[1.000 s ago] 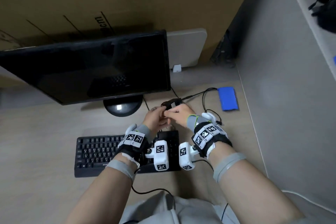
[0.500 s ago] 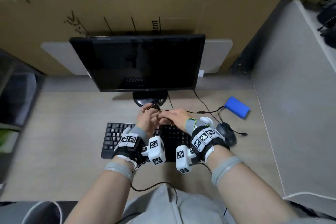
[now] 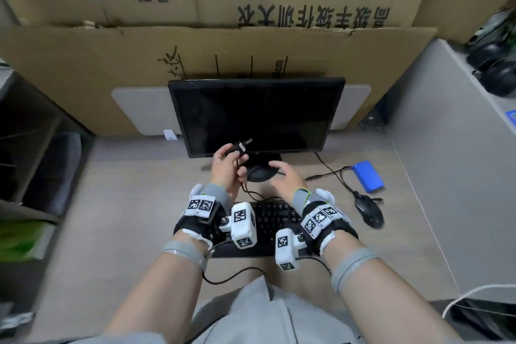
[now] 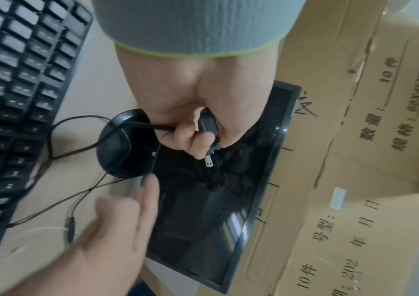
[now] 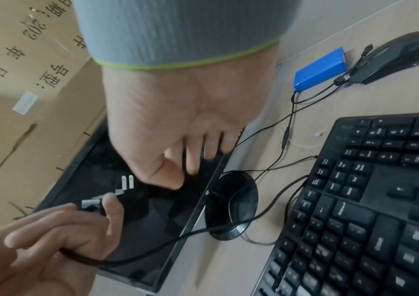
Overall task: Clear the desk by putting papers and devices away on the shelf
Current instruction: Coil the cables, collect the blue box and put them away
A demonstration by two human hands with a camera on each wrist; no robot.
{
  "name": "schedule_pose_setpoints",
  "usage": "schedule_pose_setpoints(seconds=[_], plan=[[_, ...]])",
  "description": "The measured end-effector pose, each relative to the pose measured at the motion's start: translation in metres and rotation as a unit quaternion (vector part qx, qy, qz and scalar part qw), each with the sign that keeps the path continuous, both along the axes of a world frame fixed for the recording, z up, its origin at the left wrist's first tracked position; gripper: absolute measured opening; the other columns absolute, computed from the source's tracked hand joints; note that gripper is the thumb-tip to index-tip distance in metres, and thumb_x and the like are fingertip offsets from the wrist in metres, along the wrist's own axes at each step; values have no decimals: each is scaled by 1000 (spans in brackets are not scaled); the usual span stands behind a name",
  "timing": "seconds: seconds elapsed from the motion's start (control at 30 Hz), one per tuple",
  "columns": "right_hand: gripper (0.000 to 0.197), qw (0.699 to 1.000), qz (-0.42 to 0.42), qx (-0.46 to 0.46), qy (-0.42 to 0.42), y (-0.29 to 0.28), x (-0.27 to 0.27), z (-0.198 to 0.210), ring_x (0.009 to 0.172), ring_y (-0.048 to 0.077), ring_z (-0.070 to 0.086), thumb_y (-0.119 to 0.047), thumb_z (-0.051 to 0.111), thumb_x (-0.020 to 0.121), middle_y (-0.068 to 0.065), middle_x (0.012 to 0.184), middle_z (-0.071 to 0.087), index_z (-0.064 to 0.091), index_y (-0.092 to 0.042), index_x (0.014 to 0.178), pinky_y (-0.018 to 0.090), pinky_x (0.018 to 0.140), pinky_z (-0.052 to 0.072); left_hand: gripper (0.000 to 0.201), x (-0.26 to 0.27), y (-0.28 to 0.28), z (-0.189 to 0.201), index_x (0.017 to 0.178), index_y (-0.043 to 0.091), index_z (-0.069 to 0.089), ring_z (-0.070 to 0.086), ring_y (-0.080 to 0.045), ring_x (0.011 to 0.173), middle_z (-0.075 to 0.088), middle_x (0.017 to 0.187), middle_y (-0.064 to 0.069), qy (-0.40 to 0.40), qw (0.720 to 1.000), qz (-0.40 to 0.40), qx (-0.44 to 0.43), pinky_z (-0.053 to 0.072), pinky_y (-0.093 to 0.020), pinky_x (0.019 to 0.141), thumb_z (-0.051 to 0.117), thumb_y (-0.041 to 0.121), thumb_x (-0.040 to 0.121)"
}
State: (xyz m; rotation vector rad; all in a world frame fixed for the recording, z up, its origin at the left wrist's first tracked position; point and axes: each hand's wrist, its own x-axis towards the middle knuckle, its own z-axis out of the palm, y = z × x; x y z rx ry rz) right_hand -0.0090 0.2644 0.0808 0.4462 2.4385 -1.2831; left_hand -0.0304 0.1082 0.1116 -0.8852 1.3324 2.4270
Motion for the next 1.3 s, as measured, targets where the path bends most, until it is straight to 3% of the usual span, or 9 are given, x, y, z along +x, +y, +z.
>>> schedule_pose_setpoints(seconds=[0.1,0.23,0.33,0.5,0.6,0.8,0.93,1.13,1.3], plan=[[20,993,78,-73,-42,-32,10,8,79,14,56,-15,62,80,-9,75,64,72,-31,85,27,80,44,23,-6,-22,18,119,26,49,32,-9,36,66,86,-11,28,999,-28,-1,18,-18,39,45,15,99],[29,975,154,-144,-67,-54,24,14,60,-3,57,-21,65,89,-13,58,62,66,-26,60,9,68,41,22,-5,-47,38,117,22,54,27,-8,35,70,82,-12,68,997,-32,-9,20,-15,35,45,14,99],[33,974,121,-180,-58,-60,26,16,45,8,47,-23,58,96,-5,47,53,66,-15,65,18,55,41,16,1,-62,41,109,13,53,31,-8,31,71,88,-13,61,993,-48,-93,25,-15,33,43,8,97],[28,974,65,-202,-81,-57,15,37,40,13,28,-15,57,87,0,43,41,62,-11,60,25,44,17,27,21,-78,12,86,-1,58,49,-8,32,68,61,-8,-96,994,-54,8,35,-15,31,38,8,101],[21,970,90,-216,-69,-50,18,48,44,15,25,-18,58,86,3,49,41,66,-11,67,29,48,12,21,42,-78,3,91,-2,67,69,-13,55,76,81,-11,-127,981,8,148,54,-18,47,52,10,98],[21,950,183,-247,-51,-40,24,61,36,4,34,-16,59,94,5,56,45,73,-3,85,15,39,21,20,57,-64,-6,73,0,76,67,-15,56,75,75,-7,-149,974,-17,173,55,-19,62,68,13,85],[26,942,180,-280,-43,-36,26,52,41,1,49,-7,56,96,5,59,55,67,16,105,15,52,45,27,67,-35,-15,65,10,66,62,-18,47,67,57,-4,-143,974,-135,112,51,-23,48,62,28,84],[24,950,218,-215,-54,-13,28,56,46,9,36,-21,63,92,-2,59,59,80,-24,75,21,48,24,32,56,-20,-16,86,3,63,70,-21,67,72,77,-8,-114,982,-35,150,59,-29,58,43,22,101],[19,954,235,-163,-83,-8,38,47,50,9,37,-27,64,89,-4,66,59,79,-18,96,18,47,28,27,36,-34,0,97,0,61,74,-15,63,76,75,-6,-54,989,60,127,59,-22,54,38,13,103]])
